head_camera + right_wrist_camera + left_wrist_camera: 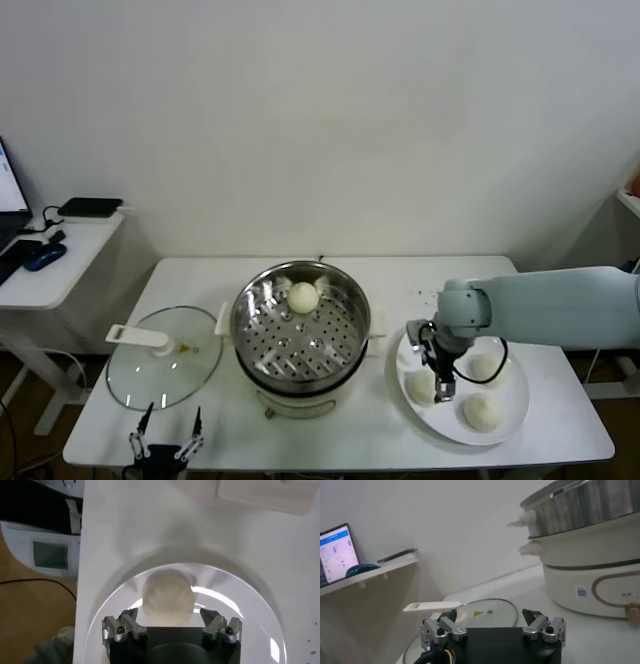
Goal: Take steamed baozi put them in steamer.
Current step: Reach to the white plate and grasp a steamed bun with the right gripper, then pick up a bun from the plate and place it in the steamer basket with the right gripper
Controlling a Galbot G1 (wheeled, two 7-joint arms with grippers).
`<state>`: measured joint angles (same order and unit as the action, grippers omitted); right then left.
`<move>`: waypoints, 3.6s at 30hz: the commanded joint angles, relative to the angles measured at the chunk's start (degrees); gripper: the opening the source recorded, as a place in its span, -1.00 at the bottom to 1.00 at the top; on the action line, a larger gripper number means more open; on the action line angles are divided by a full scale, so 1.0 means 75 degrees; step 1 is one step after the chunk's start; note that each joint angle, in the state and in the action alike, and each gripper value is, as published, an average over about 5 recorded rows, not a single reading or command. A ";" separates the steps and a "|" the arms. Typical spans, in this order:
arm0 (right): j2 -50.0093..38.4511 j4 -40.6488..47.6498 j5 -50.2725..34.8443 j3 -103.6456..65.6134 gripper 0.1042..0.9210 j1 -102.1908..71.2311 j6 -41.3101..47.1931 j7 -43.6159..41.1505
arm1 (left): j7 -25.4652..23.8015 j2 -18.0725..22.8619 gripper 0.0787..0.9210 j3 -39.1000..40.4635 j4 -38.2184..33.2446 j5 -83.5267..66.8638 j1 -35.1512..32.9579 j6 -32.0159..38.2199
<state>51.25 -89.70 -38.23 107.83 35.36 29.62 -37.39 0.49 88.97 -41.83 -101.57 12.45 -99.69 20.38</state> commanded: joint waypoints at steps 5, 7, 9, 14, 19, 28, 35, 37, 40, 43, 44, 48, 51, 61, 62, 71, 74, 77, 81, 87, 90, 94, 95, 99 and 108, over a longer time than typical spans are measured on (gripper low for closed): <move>-0.0036 0.0006 0.0207 -0.0191 0.74 -0.0231 0.0119 0.0023 | -0.0010 0.0006 0.77 -0.0045 -0.0068 0.0010 -0.0028 -0.0040; -0.0047 -0.0004 0.0210 -0.0182 0.67 -0.0178 0.0127 0.0020 | -0.0010 0.0006 0.77 -0.0047 -0.0074 0.0009 -0.0032 -0.0043; -0.0057 -0.0011 0.0213 -0.0175 0.57 -0.0142 0.0136 0.0021 | -0.0010 0.0003 0.77 -0.0044 -0.0074 0.0011 -0.0038 -0.0040; -0.0089 -0.0084 0.0201 -0.0174 0.22 -0.0044 0.0165 0.0031 | -0.0008 -0.0014 0.77 -0.0035 -0.0086 0.0013 -0.0059 -0.0029; -0.0172 -0.0493 -0.0026 0.0087 -0.02 0.0724 0.0163 -0.0032 | -0.0013 -0.0045 0.77 -0.0032 -0.0151 0.0012 -0.0048 -0.0048; 0.0066 -0.1502 -0.1425 0.1339 -0.05 0.3880 -0.0296 -0.0684 | -0.0026 -0.0074 0.77 0.0044 -0.0257 0.0052 -0.0068 -0.0072; 0.0549 -0.1826 -0.2501 0.1374 -0.05 0.5528 -0.0485 -0.1337 | -0.0046 -0.0091 0.77 0.0083 -0.0368 0.0118 -0.0134 -0.0078; 0.0732 -0.1812 -0.2755 0.1188 -0.05 0.5700 -0.0459 -0.1429 | -0.0051 -0.0096 0.77 0.0086 -0.0382 0.0146 -0.0147 -0.0073; 0.1105 -0.1626 -0.3074 0.0773 -0.05 0.5723 -0.0385 -0.1468 | -0.0054 -0.0096 0.77 0.0092 -0.0399 0.0155 -0.0153 -0.0071; 0.1599 -0.1258 -0.3307 0.0289 -0.05 0.5505 -0.0284 -0.1435 | -0.0058 -0.0088 0.77 0.0126 -0.0404 0.0169 -0.0137 -0.0064; 0.1802 -0.1098 -0.3366 0.0113 -0.05 0.5389 -0.0246 -0.1413 | -0.0059 -0.0082 0.77 0.0140 -0.0400 0.0195 -0.0129 -0.0055; 0.2687 -0.0464 -0.3583 -0.0590 -0.04 0.4813 -0.0079 -0.1271 | -0.0062 -0.0060 0.77 0.0185 -0.0398 0.0293 -0.0122 -0.0033; 0.3216 -0.0129 -0.3692 -0.0962 -0.04 0.4410 0.0025 -0.1147 | -0.0068 -0.0058 0.77 0.0189 -0.0417 0.0303 -0.0139 -0.0033; 0.4158 0.0762 -0.3540 -0.1389 -0.04 0.2918 0.0203 -0.0805 | -0.0093 -0.0036 0.77 0.0176 -0.0412 0.0304 -0.0160 -0.0037; 0.4211 0.0857 -0.3483 -0.1386 -0.04 0.2764 0.0207 -0.0780 | -0.0094 -0.0033 0.77 0.0176 -0.0408 0.0304 -0.0160 -0.0036; 0.4693 0.1755 -0.3141 -0.1513 -0.05 0.1724 0.0231 -0.0576 | -0.0094 -0.0008 0.77 0.0131 -0.0368 0.0282 -0.0138 -0.0055; 0.4853 0.1981 -0.2986 -0.1501 -0.04 0.1551 0.0221 -0.0574 | -0.0095 0.0001 0.77 0.0127 -0.0365 0.0277 -0.0133 -0.0064; 0.4968 0.2197 -0.2845 -0.1485 -0.04 0.1375 0.0216 -0.0561 | -0.0096 0.0006 0.77 0.0118 -0.0365 0.0273 -0.0125 -0.0067; 0.5076 0.2435 -0.2679 -0.1525 -0.05 0.1123 0.0217 -0.0527 | -0.0092 0.0001 0.77 0.0102 -0.0351 0.0260 -0.0116 -0.0061; 0.5226 0.2734 -0.2580 -0.1620 -0.04 0.0860 0.0206 -0.0478 | -0.0081 -0.0018 0.77 0.0086 -0.0298 0.0249 -0.0105 -0.0028; 0.5257 0.2786 -0.2581 -0.1638 -0.04 0.0821 0.0202 -0.0429 | -0.0077 -0.0027 0.77 0.0083 -0.0298 0.0243 -0.0106 -0.0022; 0.5223 0.2775 -0.2597 -0.1659 0.09 0.0845 0.0166 -0.0416 | -0.0078 -0.0042 0.77 0.0081 -0.0307 0.0236 -0.0097 -0.0029; 0.5195 0.2760 -0.2602 -0.1675 0.14 0.0858 0.0159 -0.0411 | -0.0079 -0.0046 0.77 0.0081 -0.0310 0.0236 -0.0097 -0.0030; 0.4934 0.2583 -0.2698 -0.1805 0.43 0.1004 0.0151 -0.0382 | -0.0083 -0.0066 0.77 0.0071 -0.0325 0.0231 -0.0098 -0.0040; 0.3269 0.0771 -0.3048 -0.0877 0.76 0.2820 -0.0329 -0.1013 | -0.0123 -0.0085 0.77 0.0071 -0.0401 0.0239 -0.0122 -0.0081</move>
<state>85.26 -74.13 -59.84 96.23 46.75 29.68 -41.63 -0.28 88.29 -41.39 -104.43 14.16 -100.62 19.90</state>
